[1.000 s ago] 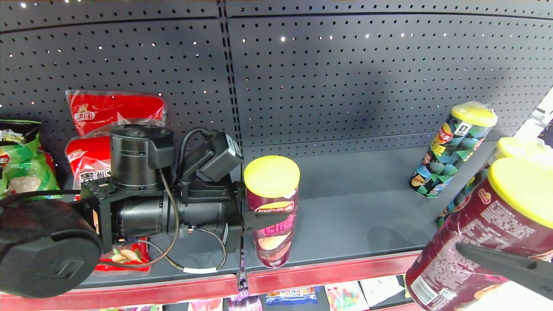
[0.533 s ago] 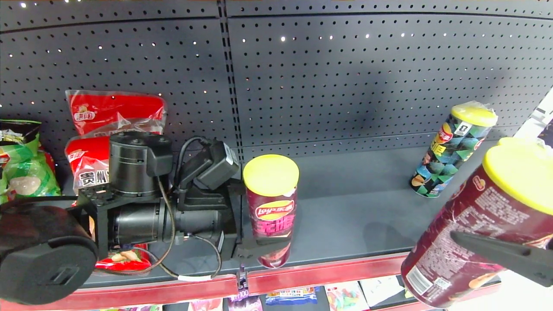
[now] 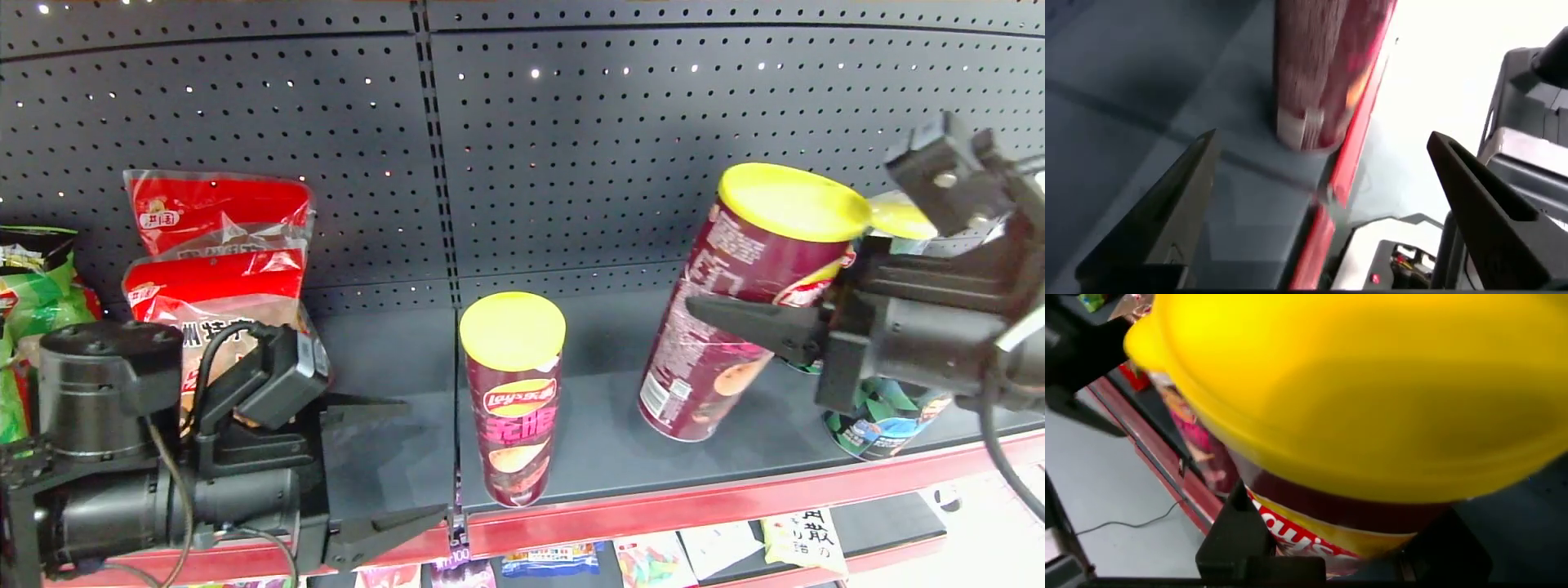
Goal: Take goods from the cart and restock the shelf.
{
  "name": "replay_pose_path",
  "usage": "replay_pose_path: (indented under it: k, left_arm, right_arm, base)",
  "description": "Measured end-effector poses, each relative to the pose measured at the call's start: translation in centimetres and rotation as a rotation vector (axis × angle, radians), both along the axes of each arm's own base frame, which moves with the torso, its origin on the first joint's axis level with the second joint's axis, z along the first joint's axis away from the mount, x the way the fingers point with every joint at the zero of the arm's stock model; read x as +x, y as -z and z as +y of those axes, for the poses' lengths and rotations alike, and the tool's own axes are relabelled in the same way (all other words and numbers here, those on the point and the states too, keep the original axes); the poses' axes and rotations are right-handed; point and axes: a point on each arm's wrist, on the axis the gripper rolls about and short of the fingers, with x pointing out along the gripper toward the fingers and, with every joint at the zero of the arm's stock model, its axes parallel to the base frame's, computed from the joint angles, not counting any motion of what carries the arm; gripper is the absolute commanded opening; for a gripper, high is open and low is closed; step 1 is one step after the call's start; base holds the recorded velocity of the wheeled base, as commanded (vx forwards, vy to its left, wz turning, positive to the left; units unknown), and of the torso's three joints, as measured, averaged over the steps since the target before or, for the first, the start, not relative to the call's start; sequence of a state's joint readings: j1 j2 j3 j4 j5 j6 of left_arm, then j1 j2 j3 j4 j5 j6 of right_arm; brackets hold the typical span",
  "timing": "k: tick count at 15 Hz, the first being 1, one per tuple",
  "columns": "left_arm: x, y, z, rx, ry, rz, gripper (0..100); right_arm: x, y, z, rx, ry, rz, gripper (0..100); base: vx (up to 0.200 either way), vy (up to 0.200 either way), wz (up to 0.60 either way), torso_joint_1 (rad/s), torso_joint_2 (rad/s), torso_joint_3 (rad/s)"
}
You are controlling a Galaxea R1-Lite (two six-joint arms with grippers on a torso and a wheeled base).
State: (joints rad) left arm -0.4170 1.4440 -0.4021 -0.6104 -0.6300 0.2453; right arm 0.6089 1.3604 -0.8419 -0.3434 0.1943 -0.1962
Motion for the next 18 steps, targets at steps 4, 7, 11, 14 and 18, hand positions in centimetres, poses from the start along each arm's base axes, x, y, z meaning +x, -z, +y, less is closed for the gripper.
replay_pose_path:
  k: [4, 7, 11, 14, 18]
  left_arm:
    - [-3.2, -0.2, 2.7, -0.059, -0.131, 0.040, 100]
    - [-4.4, -0.8, 3.4, -0.079, -0.174, -0.003, 100]
    - [-5.2, -1.4, 3.8, -0.106, -0.201, -0.023, 100]
    - [-5.6, -1.5, 3.9, -0.115, -0.210, -0.033, 100]
    - [-5.9, -1.5, 4.0, -0.115, -0.221, -0.040, 100]
  right_arm:
    - [5.5, 0.5, 4.0, 0.010, -0.029, 0.000, 0]
    - [8.9, 0.9, 6.4, 0.015, -0.064, -0.001, 0]
    - [12.4, 2.7, 8.9, 0.001, -0.070, 0.017, 0]
    - [14.1, 3.7, 10.1, -0.006, -0.066, 0.026, 0]
    - [15.1, 4.7, 11.5, -0.012, -0.078, 0.035, 0]
  base:
    - [0.000, 0.000, 0.00, 0.000, 0.00, 0.000]
    - [0.000, 0.000, 0.00, 0.000, 0.00, 0.000]
    - [0.000, 0.000, 0.00, 0.000, 0.00, 0.000]
    - [0.000, 0.000, 0.00, 0.000, 0.00, 0.000]
    - [0.000, 0.000, 0.00, 0.000, 0.00, 0.000]
